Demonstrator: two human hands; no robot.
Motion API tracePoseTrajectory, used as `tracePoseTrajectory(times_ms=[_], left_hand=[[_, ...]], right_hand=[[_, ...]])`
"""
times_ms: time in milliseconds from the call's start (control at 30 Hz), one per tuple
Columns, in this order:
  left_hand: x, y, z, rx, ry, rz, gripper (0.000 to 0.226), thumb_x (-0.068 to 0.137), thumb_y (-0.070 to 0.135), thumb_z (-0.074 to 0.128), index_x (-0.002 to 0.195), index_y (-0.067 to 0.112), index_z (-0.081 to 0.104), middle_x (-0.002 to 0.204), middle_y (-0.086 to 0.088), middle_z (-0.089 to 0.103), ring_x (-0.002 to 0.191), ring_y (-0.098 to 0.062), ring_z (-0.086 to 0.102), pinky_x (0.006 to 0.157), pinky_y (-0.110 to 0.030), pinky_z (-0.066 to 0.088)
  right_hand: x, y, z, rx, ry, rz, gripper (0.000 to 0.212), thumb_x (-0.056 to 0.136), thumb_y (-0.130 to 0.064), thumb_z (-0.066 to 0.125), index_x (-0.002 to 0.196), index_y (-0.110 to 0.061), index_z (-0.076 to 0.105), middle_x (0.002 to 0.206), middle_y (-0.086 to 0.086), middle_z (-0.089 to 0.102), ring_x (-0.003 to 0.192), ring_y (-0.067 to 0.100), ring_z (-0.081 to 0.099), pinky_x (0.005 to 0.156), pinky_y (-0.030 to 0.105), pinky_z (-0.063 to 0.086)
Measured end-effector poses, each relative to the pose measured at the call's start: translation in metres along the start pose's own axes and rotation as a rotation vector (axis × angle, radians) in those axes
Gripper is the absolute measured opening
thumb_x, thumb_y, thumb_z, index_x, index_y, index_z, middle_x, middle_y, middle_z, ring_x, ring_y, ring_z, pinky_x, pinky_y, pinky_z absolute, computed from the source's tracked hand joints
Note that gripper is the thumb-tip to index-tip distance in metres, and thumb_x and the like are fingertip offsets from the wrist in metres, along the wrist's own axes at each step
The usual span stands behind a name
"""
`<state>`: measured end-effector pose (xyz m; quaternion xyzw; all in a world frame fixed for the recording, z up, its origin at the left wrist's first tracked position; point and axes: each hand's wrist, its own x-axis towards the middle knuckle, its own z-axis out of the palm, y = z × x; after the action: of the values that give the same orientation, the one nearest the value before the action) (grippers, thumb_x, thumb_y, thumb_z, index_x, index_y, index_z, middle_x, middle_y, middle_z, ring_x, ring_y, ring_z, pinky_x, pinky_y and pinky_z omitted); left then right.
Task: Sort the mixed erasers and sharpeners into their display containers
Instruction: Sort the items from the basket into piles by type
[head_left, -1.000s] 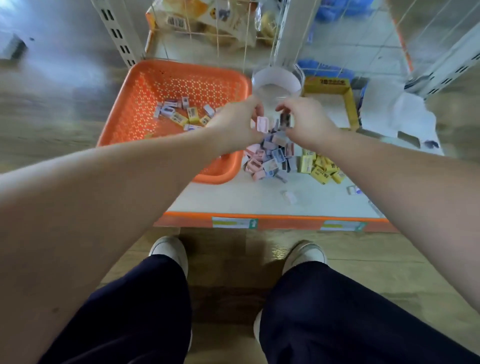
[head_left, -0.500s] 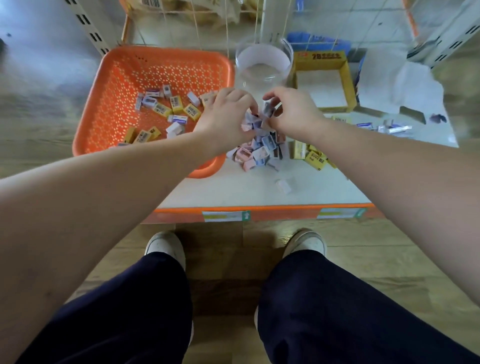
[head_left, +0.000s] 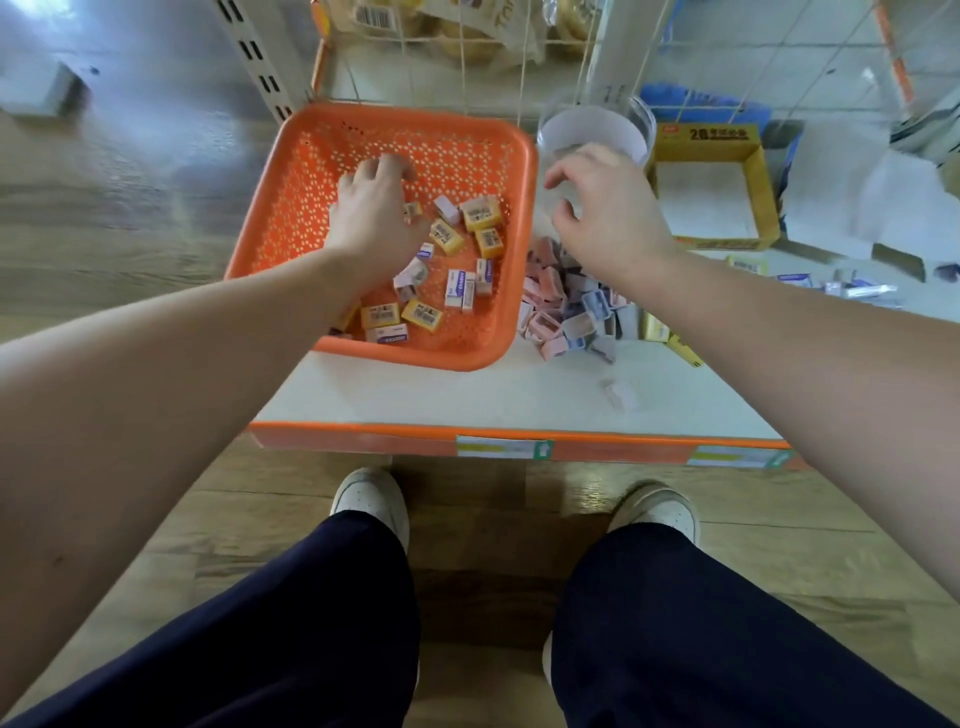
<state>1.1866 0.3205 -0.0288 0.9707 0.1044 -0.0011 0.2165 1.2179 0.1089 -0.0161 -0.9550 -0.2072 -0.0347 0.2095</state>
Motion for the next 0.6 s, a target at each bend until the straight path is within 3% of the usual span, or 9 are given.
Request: tracePoseTrajectory(times_ms=[100, 267, 467, 600], left_hand=[[0.001, -0.024, -0.006, 0.065, -0.086, -0.073, 0.040, 0.084, 0.020, 0.056, 0.124, 0.017, 0.050, 0.131, -0.011, 0.046, 0.122, -0.033, 0.038, 0.100, -0.045, 0.035], [-0.003, -0.049, -0.008, 0.085, -0.235, -0.110, 0.044, 0.087, 0.026, 0.058, 0.129, 0.017, 0.048, 0.137, -0.012, 0.045, 0.121, -0.033, 0.044, 0.099, -0.042, 0.041], [-0.007, -0.064, -0.003, 0.106, -0.309, -0.057, 0.057, 0.089, 0.020, 0.057, 0.142, 0.020, 0.035, 0.137, -0.012, 0.044, 0.121, -0.032, 0.045, 0.096, -0.041, 0.041], [-0.006, -0.075, -0.002, 0.075, -0.300, -0.038, 0.055, 0.087, 0.023, 0.061, 0.138, 0.023, 0.040, 0.136, -0.009, 0.046, 0.121, -0.031, 0.045, 0.098, -0.043, 0.042]], right_hand=[[0.005, -0.021, 0.009, 0.034, -0.020, -0.092, 0.023, 0.088, -0.009, 0.049, 0.106, -0.009, 0.063, 0.113, 0.009, 0.057, 0.108, 0.022, 0.051, 0.087, 0.024, 0.034], [0.015, -0.049, 0.029, -0.002, -0.171, -0.166, 0.027, 0.090, -0.010, 0.048, 0.114, -0.010, 0.061, 0.118, 0.009, 0.054, 0.109, 0.023, 0.051, 0.086, 0.028, 0.036], [0.025, -0.066, 0.050, -0.050, -0.294, -0.132, 0.036, 0.090, -0.009, 0.049, 0.126, -0.011, 0.053, 0.126, 0.010, 0.049, 0.115, 0.026, 0.049, 0.093, 0.033, 0.040], [0.033, -0.071, 0.060, -0.079, -0.338, -0.113, 0.042, 0.090, -0.006, 0.049, 0.131, -0.013, 0.049, 0.131, 0.009, 0.048, 0.119, 0.028, 0.047, 0.099, 0.036, 0.039]])
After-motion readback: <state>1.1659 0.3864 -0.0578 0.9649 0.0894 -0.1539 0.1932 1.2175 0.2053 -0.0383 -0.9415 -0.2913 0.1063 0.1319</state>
